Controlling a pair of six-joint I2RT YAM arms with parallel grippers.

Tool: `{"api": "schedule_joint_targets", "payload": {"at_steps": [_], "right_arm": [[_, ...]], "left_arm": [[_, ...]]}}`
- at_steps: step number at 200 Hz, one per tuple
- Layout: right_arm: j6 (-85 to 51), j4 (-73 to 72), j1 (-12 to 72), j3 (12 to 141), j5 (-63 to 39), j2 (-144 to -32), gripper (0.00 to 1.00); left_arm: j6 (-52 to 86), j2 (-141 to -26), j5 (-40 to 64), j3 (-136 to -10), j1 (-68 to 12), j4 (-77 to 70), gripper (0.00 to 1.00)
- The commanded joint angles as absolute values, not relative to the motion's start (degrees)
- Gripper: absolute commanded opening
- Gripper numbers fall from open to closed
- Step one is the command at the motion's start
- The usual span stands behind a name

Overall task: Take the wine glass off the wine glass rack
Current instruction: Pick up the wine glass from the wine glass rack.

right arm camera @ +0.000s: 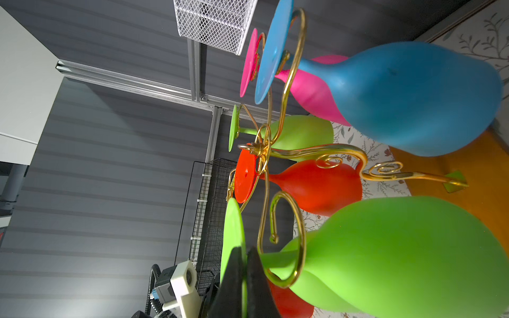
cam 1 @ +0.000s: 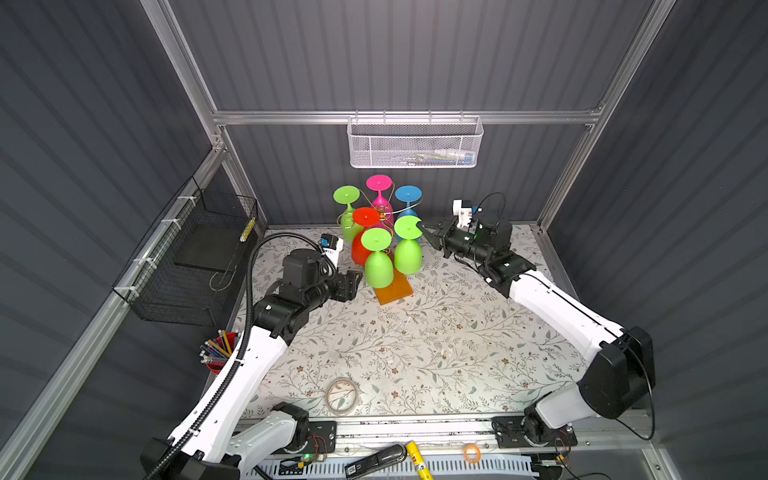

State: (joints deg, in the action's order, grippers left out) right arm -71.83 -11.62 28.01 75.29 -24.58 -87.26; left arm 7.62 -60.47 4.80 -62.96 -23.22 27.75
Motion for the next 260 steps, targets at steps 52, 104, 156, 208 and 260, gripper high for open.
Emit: {"api": "schedule_joint_targets", "payload": {"at_steps": [52,104,156,208,260], "right_arm": [[-70.1,-10.3,28.2,81.1,-24.4,-90.1,0.0],[-70.0,-10.2,27.6,83.3,-23.3,-92.2,0.0],[-70.0,-10.8,25.6,82.8,-21.9,-91.4,0.0],[-70.3,-11.6,24.2,81.6,-21.2,-90.6,0.0],[-70.0,-11.0,24.1,84.3,-20.9,-92.8,0.0]], "left_arm": [[6.5,-60.6,6.2,-62.2,-23.6,27.6,0.72],[6.5,-60.4,6.5,-62.0,-23.6,27.4,0.72],[6.5,-60.5,6.8,-61.9,-23.6,27.3,0.72],[6.5,-60.5,6.7,-61.7,-23.5,27.4,0.72],[6.5,-60.5,6.7,-61.6,-23.5,27.4,0.72]]}}
